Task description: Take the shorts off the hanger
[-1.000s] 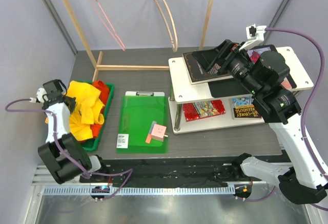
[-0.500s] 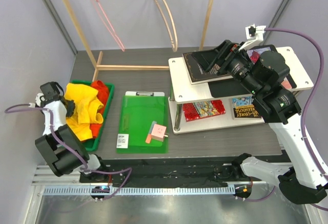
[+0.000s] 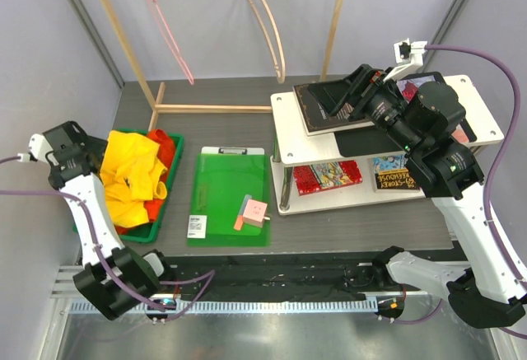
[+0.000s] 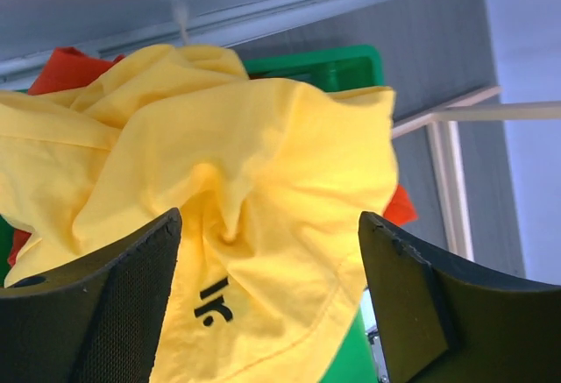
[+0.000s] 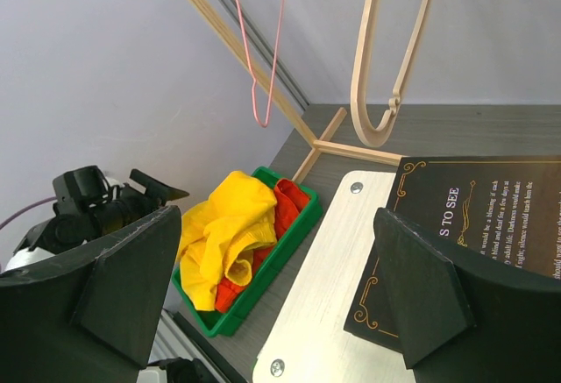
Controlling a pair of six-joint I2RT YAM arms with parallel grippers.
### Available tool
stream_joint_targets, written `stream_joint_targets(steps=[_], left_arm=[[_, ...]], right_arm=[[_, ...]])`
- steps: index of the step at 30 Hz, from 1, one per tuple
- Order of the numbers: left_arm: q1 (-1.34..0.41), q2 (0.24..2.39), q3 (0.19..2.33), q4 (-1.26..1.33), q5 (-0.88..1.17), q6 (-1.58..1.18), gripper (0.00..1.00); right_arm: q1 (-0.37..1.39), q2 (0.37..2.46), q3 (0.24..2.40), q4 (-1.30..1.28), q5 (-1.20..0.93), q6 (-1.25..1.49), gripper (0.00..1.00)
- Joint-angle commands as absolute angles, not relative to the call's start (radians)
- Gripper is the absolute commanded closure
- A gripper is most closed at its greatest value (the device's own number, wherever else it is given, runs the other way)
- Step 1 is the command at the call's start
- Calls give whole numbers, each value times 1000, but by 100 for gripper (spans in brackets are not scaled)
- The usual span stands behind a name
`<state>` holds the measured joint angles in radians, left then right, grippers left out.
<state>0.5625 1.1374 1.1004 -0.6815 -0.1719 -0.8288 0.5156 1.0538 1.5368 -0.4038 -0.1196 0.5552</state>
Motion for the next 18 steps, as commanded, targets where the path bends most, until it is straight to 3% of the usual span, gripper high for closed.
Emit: stream_joint_targets(steps=[1,4,9,18], left_arm=[[558,1071,1154,-686,-117,-769,17],[525,1005,1169,-647,-75,-746,1],[401,977,1226,-643,-49,-741,0],[-75,969,1281,-603,-31,-738,0]], right_arm=[[522,1051,1536,-353,-140,555,4],[522,1052,1536,-353,-143,560,4],[522,1046,1529,-353,-143,568,4],[522,1019,1506,-386,-182,592,4]])
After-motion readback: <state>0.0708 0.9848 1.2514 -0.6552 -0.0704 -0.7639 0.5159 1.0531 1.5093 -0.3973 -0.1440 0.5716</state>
